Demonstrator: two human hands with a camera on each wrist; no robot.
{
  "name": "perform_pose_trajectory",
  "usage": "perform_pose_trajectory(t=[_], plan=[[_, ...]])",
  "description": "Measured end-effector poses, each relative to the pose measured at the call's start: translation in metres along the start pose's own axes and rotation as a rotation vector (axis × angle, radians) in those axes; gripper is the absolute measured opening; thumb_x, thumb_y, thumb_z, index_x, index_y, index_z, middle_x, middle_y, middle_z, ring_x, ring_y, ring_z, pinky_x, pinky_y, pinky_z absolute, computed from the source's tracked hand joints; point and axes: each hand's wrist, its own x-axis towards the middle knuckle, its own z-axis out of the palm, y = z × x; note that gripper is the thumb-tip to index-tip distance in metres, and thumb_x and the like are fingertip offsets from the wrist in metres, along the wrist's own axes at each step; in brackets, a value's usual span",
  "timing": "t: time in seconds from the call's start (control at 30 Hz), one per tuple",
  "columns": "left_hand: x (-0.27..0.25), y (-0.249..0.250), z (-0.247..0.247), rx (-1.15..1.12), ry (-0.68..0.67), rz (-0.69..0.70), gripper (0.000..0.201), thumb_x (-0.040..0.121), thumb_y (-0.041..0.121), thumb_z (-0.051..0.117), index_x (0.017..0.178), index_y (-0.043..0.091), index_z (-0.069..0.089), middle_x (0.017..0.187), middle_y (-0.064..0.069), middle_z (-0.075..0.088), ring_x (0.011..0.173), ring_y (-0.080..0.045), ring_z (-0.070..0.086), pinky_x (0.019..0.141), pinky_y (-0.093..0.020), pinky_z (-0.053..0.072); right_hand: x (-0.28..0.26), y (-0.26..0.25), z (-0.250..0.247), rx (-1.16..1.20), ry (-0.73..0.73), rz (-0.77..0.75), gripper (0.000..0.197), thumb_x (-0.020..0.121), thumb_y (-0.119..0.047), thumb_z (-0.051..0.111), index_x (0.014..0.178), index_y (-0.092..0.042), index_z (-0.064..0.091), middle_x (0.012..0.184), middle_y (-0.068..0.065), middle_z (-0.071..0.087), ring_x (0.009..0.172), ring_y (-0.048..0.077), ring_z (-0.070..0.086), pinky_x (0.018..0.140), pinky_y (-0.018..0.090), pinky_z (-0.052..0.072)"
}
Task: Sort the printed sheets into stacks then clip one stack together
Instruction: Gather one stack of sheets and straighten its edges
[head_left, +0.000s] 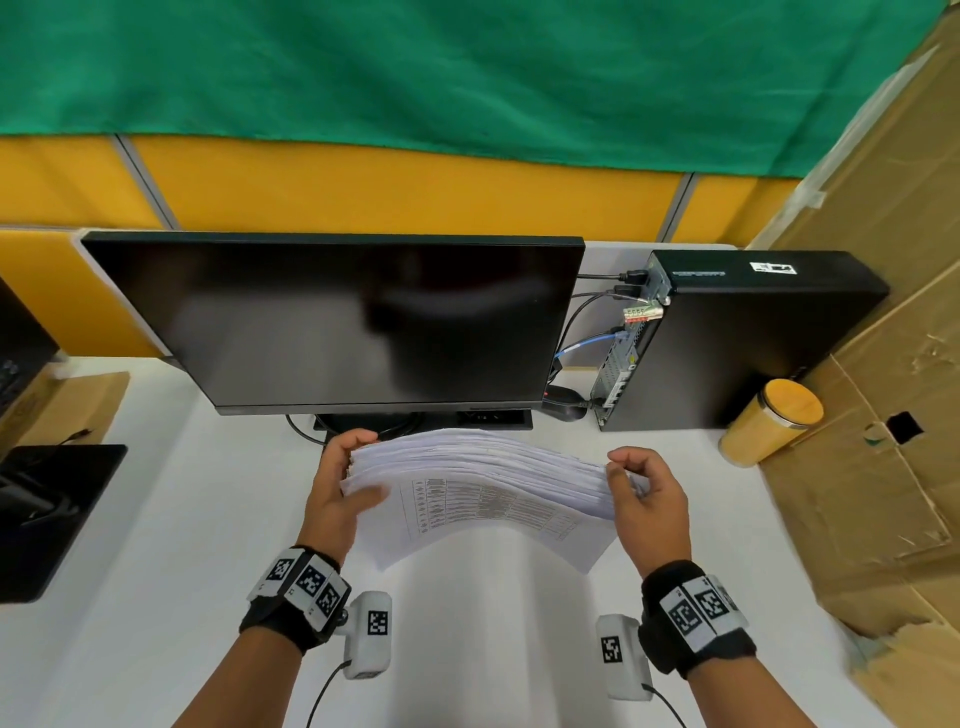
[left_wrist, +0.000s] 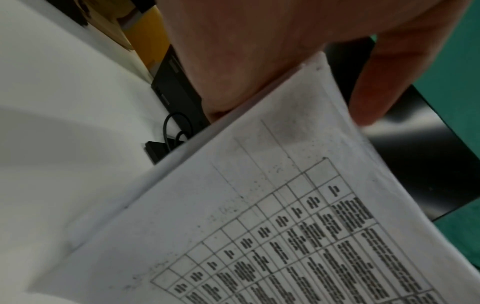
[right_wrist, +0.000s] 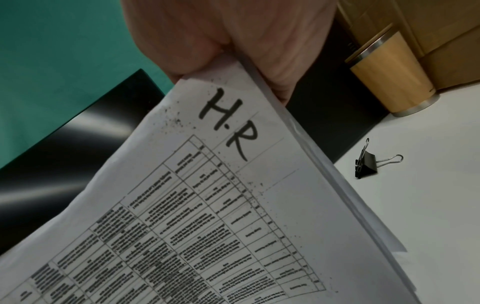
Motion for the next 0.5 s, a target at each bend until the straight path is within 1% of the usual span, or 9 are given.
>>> perform_pose_trajectory(t=[0.03, 0.1, 0.2, 0.23, 0.3, 0.37, 0.4, 0.43, 0.5], plan=[[0.000, -0.002, -0.004, 0.011, -0.032, -0.026, 0.062, 0.058, 0.018, 0.071, 0.115, 0.029, 0.050, 0.110, -0.004, 0.059, 0.097, -0.018, 0.063, 0.072, -0.029, 0.057, 0.001, 0.000, -0.001, -0.003, -0.001, -0.001, 0.006, 0.095, -0.015, 0.058, 0.099, -0.017, 0.062, 0.100, -0.003, 0.065, 0.093, 0.008, 0.058, 0.074, 0.017, 0.044], [0.000, -0.008, -0.006, 0.102, -0.003, -0.100, 0.066, 0.057, 0.000, 0.065, 0.111, 0.035, 0.050, 0.110, -0.005, 0.059, 0.100, -0.025, 0.061, 0.076, -0.037, 0.057, 0.003, 0.001, -0.001, -0.012, -0.016, -0.007, 0.006, 0.096, -0.016, 0.057, 0.098, -0.018, 0.063, 0.100, -0.003, 0.065, 0.094, 0.008, 0.058, 0.077, 0.020, 0.045], [0.001, -0.014, -0.001, 0.136, 0.053, -0.179, 0.058, 0.071, -0.014, 0.066, 0.107, 0.030, 0.055, 0.105, -0.004, 0.065, 0.104, -0.028, 0.061, 0.081, -0.037, 0.054, 0.005, 0.002, -0.001, -0.030, -0.070, 0.005, 0.009, 0.097, -0.019, 0.055, 0.093, -0.020, 0.064, 0.098, -0.002, 0.067, 0.095, 0.014, 0.061, 0.077, 0.022, 0.043], [0.003, -0.017, 0.001, 0.149, 0.061, -0.209, 0.050, 0.076, -0.013, 0.067, 0.106, 0.026, 0.058, 0.103, -0.002, 0.067, 0.103, -0.027, 0.063, 0.082, -0.037, 0.054, 0.005, 0.000, -0.001, -0.047, -0.076, 0.004, 0.010, 0.097, -0.020, 0.055, 0.091, -0.019, 0.064, 0.097, -0.001, 0.067, 0.094, 0.018, 0.062, 0.075, 0.020, 0.043], [0.006, -0.019, 0.002, 0.255, 0.080, -0.243, 0.031, 0.082, 0.000, 0.070, 0.104, 0.021, 0.063, 0.098, 0.001, 0.070, 0.096, -0.021, 0.066, 0.087, -0.043, 0.055, 0.007, -0.008, -0.004, -0.129, -0.059, -0.046, 0.010, 0.097, -0.022, 0.055, 0.090, -0.019, 0.063, 0.096, 0.000, 0.067, 0.093, 0.022, 0.062, 0.074, 0.019, 0.045], [0.008, -0.014, 0.006, 0.366, 0.094, -0.224, 0.024, 0.085, 0.013, 0.071, 0.107, 0.019, 0.065, 0.098, 0.003, 0.070, 0.094, -0.020, 0.067, 0.089, -0.044, 0.055, 0.007, -0.022, -0.007, -0.278, -0.037, -0.180, 0.007, 0.095, -0.027, 0.057, 0.094, -0.022, 0.061, 0.098, -0.002, 0.065, 0.094, 0.018, 0.060, 0.083, 0.031, 0.051], [0.009, -0.009, 0.009, 0.390, 0.100, -0.198, 0.023, 0.085, 0.015, 0.070, 0.107, 0.020, 0.064, 0.098, 0.004, 0.069, 0.095, -0.020, 0.067, 0.088, -0.040, 0.055, 0.006, -0.034, -0.007, -0.333, -0.054, -0.279, 0.012, 0.093, -0.033, 0.057, 0.099, -0.024, 0.061, 0.101, -0.005, 0.064, 0.096, 0.015, 0.059, 0.088, 0.038, 0.051], [0.008, 0.002, 0.013, 0.410, 0.096, -0.150, 0.022, 0.086, 0.015, 0.069, 0.106, 0.022, 0.063, 0.097, 0.008, 0.068, 0.094, -0.015, 0.066, 0.086, -0.032, 0.054, 0.005, -0.046, -0.005, -0.364, -0.105, -0.376, 0.021, 0.090, -0.039, 0.055, 0.105, -0.025, 0.060, 0.107, -0.006, 0.063, 0.101, 0.014, 0.058, 0.093, 0.040, 0.049], [0.009, 0.027, 0.025, 0.516, 0.037, 0.038, 0.019, 0.087, 0.013, 0.067, 0.103, 0.023, 0.063, 0.094, 0.012, 0.068, 0.088, -0.002, 0.064, 0.077, -0.013, 0.048, 0.003, -0.072, 0.003, -0.419, -0.268, -0.518, 0.043, 0.086, -0.047, 0.056, 0.123, -0.027, 0.054, 0.126, -0.007, 0.058, 0.120, 0.014, 0.052, 0.106, 0.040, 0.041]])
